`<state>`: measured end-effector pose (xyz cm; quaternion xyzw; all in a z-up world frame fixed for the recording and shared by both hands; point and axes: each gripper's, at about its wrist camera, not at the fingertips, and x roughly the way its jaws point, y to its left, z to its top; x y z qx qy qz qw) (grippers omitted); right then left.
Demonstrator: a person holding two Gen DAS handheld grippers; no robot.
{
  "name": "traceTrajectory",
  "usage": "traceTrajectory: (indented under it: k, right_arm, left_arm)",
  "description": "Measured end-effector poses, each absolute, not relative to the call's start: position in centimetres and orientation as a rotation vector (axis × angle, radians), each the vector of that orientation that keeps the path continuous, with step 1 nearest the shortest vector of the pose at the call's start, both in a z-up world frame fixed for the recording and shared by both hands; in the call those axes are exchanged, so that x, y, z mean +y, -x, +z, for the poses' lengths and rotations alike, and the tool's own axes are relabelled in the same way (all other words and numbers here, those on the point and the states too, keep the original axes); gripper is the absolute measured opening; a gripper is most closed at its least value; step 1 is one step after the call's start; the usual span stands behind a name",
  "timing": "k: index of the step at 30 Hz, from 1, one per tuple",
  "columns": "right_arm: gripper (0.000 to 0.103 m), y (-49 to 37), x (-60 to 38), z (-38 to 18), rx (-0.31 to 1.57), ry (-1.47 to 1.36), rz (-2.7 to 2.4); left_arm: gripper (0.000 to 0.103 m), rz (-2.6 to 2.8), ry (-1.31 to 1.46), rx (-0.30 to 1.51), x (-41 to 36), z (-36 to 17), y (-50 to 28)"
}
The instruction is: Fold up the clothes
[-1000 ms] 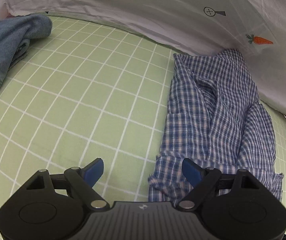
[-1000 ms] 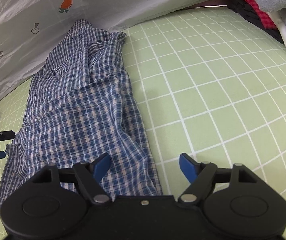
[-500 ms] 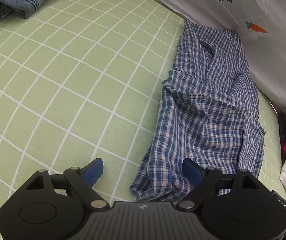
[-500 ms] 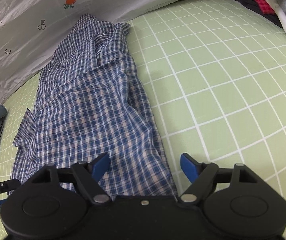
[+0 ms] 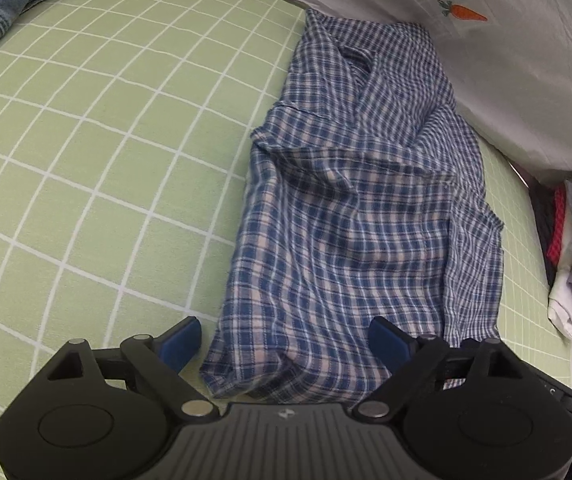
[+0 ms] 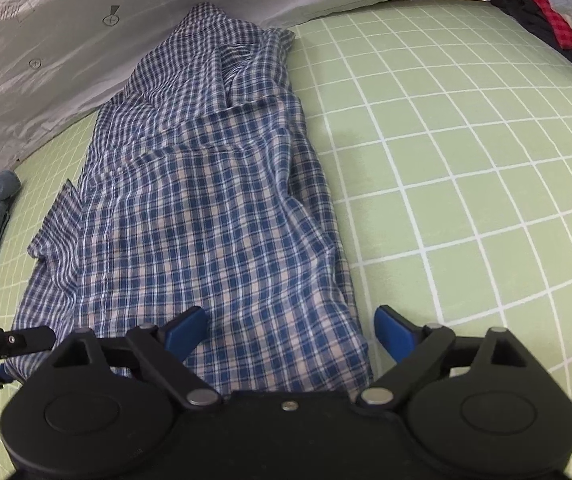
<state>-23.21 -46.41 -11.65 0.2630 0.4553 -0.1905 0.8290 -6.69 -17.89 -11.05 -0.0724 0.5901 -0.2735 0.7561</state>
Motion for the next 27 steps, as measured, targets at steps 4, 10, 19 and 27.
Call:
traceTrajectory:
  k: [4, 10, 19, 27]
  right_arm:
    - [0.066, 22.9, -45.1, -11.4, 0.971, -0.466, -0.333]
    - [0.032, 23.6, -44.2, -11.5, 0.939, -0.445, -0.266]
    - [0.021, 30.2, -43.5, -11.7, 0.921, -0.611, -0.291]
    - [0.019, 34.9, -42.2, -11.5, 0.947, -0.643, -0.273]
  left_arm:
    - [0.059, -0.648, 0.224, 1.296, -17.7, -11.4, 7.2]
    - [0.036, -0.665, 0.309, 1.283, -17.2, -12.7, 8.5]
    - [0.031, -0.665, 0.319, 1.347, -15.0, -13.0, 13.9]
    - [0.028, -0.628, 0.358, 1.392, -13.4, -13.0, 17.6]
